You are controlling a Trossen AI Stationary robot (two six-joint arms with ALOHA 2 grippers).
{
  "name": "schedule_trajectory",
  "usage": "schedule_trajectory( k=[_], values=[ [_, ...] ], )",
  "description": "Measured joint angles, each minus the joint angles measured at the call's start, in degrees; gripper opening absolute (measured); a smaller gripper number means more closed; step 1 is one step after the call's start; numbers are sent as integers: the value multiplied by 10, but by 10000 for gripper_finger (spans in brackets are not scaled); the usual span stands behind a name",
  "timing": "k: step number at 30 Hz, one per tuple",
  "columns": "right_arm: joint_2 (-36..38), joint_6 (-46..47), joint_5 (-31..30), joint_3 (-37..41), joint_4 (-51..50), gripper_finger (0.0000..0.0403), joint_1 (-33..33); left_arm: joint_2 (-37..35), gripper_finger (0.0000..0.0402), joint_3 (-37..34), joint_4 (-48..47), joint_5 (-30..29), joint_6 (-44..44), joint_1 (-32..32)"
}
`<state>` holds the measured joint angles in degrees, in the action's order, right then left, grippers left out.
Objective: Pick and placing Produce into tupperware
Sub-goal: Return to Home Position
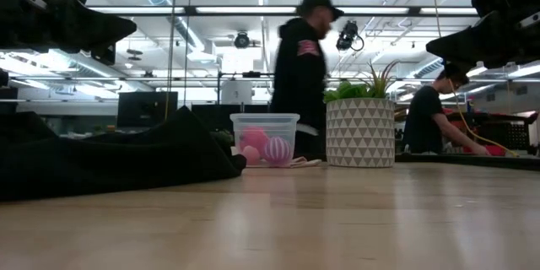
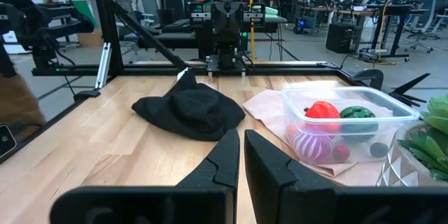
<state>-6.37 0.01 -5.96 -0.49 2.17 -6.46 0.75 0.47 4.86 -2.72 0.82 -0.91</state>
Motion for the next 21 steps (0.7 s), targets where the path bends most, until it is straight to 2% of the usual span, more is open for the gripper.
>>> schedule_trajectory(
  k=[13,21],
  values=[
    [0,0,0,0,0,30,0,0,28,0,0,0,0,0],
    [0,0,0,0,0,30,0,0,40,0,0,0,0,0]
  ],
)
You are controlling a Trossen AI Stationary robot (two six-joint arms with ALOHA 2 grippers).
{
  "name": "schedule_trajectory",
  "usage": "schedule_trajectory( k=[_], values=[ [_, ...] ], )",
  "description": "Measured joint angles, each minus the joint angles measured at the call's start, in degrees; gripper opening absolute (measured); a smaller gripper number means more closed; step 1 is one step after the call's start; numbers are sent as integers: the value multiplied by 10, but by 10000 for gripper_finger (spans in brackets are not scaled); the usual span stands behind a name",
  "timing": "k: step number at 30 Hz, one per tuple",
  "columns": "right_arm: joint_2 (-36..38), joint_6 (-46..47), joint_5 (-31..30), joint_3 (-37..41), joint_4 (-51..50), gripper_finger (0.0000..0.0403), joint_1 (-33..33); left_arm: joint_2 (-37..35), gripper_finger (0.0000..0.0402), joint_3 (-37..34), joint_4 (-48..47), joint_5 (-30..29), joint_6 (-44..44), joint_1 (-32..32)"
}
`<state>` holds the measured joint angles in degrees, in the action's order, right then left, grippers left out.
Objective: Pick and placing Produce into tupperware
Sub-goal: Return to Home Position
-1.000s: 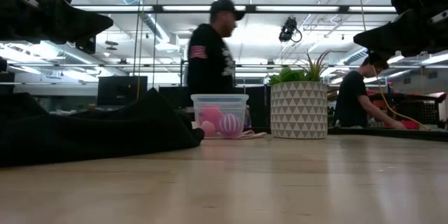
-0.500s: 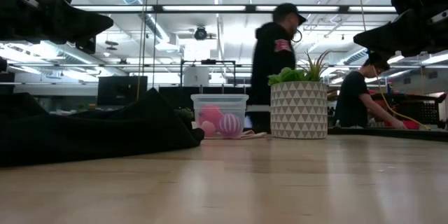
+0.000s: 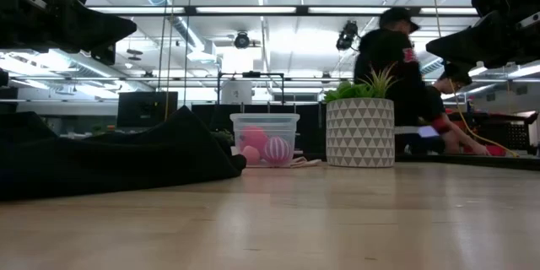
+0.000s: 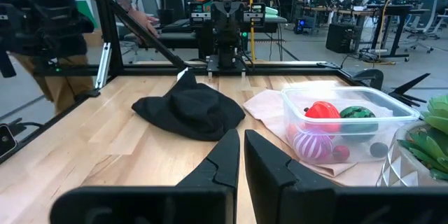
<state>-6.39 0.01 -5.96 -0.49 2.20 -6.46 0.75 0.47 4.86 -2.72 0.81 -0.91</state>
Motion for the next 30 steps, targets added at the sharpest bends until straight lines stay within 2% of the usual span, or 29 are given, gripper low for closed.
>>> schedule_trajectory(
  k=[12,22,30],
  values=[
    [0,0,0,0,0,30,0,0,28,0,0,0,0,0],
    [0,0,0,0,0,30,0,0,40,0,0,0,0,0],
    [0,0,0,0,0,30,0,0,28,0,0,0,0,0]
  ],
)
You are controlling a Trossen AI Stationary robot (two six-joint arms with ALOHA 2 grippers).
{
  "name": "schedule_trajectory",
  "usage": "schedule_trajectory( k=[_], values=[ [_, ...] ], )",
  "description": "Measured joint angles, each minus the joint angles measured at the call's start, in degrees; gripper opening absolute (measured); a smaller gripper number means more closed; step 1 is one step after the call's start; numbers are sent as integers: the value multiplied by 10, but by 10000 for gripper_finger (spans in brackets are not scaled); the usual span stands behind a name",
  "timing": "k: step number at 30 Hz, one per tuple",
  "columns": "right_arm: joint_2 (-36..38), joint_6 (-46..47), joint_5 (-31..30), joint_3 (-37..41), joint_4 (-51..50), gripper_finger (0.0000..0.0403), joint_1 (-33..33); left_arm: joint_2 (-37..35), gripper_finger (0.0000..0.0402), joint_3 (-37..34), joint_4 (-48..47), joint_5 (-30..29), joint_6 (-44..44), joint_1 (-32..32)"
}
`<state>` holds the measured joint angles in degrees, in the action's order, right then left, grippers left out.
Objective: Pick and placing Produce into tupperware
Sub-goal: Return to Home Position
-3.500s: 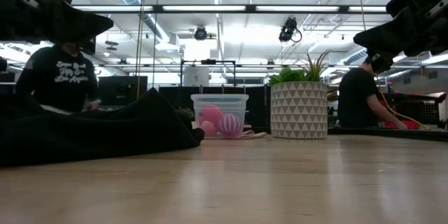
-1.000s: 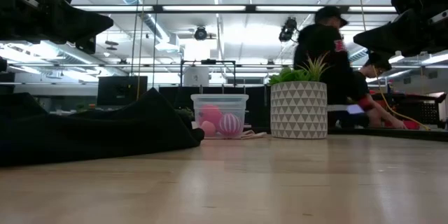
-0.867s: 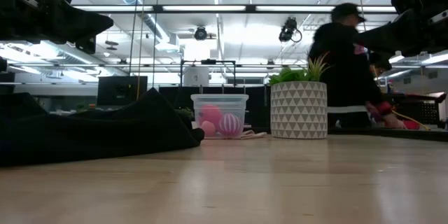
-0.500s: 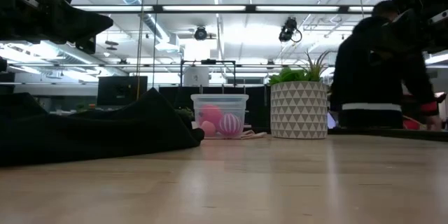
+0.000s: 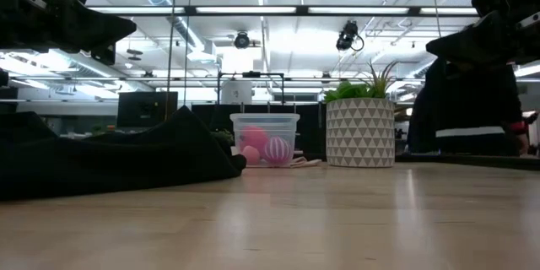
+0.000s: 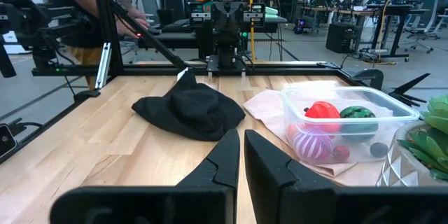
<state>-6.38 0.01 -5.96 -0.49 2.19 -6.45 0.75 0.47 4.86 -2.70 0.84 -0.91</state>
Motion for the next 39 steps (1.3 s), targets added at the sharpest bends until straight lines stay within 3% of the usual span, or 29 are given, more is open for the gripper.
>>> schedule_trajectory(
  k=[39],
  values=[
    [0,0,0,0,0,30,0,0,30,0,0,0,0,0]
  ],
)
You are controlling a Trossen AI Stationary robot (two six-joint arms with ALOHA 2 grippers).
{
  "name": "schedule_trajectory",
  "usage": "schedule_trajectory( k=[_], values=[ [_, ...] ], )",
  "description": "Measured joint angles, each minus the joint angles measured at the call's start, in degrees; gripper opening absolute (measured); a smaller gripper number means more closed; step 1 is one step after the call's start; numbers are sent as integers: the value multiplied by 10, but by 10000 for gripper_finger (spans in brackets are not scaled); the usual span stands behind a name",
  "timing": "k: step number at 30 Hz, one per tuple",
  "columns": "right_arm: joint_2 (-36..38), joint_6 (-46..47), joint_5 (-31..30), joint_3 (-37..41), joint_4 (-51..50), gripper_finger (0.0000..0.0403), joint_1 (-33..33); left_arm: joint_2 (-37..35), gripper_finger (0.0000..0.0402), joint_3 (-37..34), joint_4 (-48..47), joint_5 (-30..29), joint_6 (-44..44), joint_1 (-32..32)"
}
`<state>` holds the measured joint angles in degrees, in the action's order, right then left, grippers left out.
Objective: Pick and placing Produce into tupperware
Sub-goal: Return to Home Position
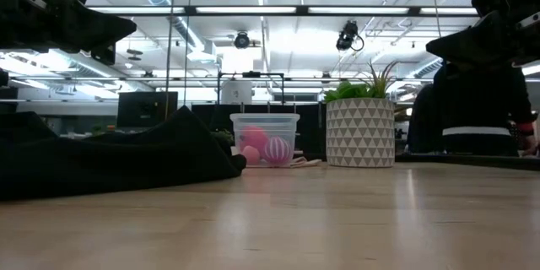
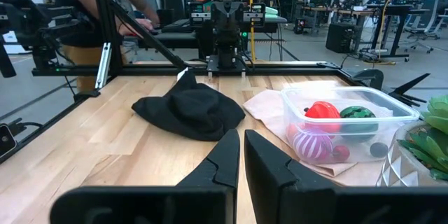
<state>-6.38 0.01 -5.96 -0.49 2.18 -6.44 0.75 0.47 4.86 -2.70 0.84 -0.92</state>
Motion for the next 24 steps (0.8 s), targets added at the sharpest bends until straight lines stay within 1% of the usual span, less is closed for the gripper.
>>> schedule_trajectory(
  k=[4,13,24],
  values=[
    [0,0,0,0,0,30,0,0,28,0,0,0,0,0],
    [0,0,0,0,0,30,0,0,40,0,0,0,0,0],
    [0,0,0,0,0,30,0,0,28,0,0,0,0,0]
  ],
)
